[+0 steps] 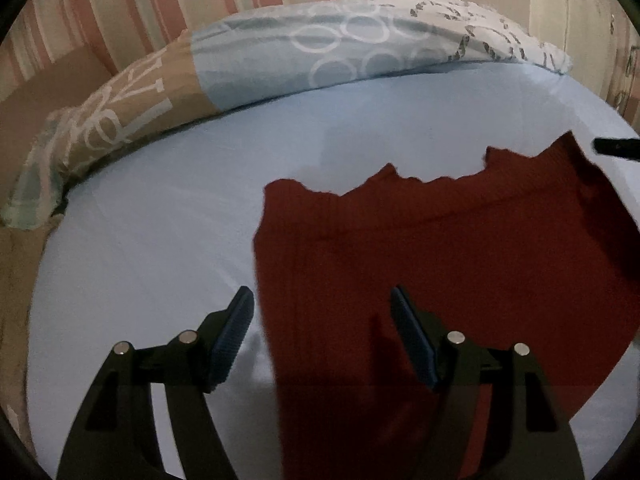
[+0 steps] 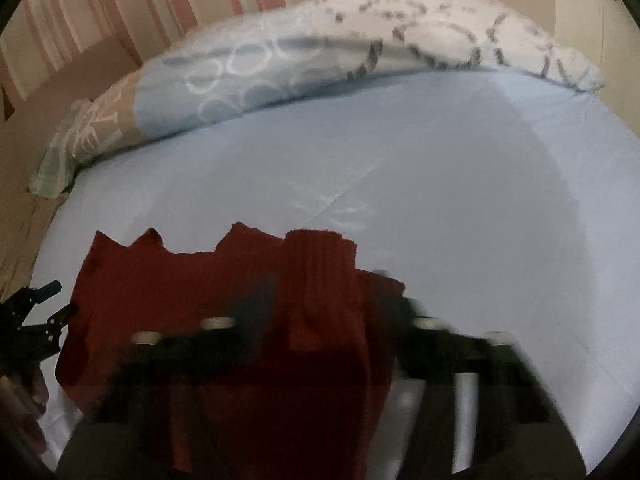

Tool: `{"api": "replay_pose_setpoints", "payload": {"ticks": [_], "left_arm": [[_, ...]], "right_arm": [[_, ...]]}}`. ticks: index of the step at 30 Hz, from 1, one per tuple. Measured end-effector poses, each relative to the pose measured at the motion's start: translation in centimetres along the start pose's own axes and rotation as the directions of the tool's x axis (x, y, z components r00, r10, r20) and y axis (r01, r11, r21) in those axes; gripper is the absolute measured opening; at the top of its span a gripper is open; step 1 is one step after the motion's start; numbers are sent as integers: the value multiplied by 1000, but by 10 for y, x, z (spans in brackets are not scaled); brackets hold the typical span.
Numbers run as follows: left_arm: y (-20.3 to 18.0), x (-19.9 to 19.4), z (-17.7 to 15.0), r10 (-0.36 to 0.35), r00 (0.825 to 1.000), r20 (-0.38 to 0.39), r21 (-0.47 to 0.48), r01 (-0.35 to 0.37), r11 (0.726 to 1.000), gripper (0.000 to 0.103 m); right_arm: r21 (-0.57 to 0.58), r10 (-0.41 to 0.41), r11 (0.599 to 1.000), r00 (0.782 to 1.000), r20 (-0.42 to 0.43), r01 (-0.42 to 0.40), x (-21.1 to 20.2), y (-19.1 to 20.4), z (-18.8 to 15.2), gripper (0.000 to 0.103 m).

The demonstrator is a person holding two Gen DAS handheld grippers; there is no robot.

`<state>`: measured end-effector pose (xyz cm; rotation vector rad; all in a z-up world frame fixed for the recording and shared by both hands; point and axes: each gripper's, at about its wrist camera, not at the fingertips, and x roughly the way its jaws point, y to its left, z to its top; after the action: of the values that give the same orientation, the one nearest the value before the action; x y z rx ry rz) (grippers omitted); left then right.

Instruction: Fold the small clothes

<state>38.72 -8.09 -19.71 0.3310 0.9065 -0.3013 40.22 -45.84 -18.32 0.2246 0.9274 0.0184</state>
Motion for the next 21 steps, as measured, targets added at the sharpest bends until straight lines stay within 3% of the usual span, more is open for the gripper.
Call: {"api": "replay_pose_setpoints", "payload": {"ticks": [2,5,7,8,9,10,15,21], "left_arm": [[-5,1,5,-6,1000,4,-3,6,1000,71],[-11,0,9,-10,1000,13,-6,10,1000,71],[-13,-1,11,-13,1000,14,-11,13,1000,71],[-14,-2,11,-16,1000,12,-17,16,1000,71],[-13,-2,11,-20,1000,13,-28,20,999,71],[-13,-2,12,-24,1000,13,-36,25,999,71],[-12,2,11,-45,999,-6,-67,44,997,71],[-11,3,5,-38,999,-17,-60,37,998,71]], "right_arm": [[-3,-4,1000,996,-91,4,20,0,6,33],[-4,-24,1000,990,-139,24,37,0,6,34],[45,9,999,974,-227,2,54,-5,3,35],[60,17,998,974,-224,-4,55,-6,2,33],[43,-1,999,985,-175,9,48,-4,2,18],[24,-18,999,989,-145,22,42,-2,3,11],[81,-34,996,999,-28,37,19,-17,5,11],[321,100,945,989,-106,-61,52,-67,-13,11]]}}
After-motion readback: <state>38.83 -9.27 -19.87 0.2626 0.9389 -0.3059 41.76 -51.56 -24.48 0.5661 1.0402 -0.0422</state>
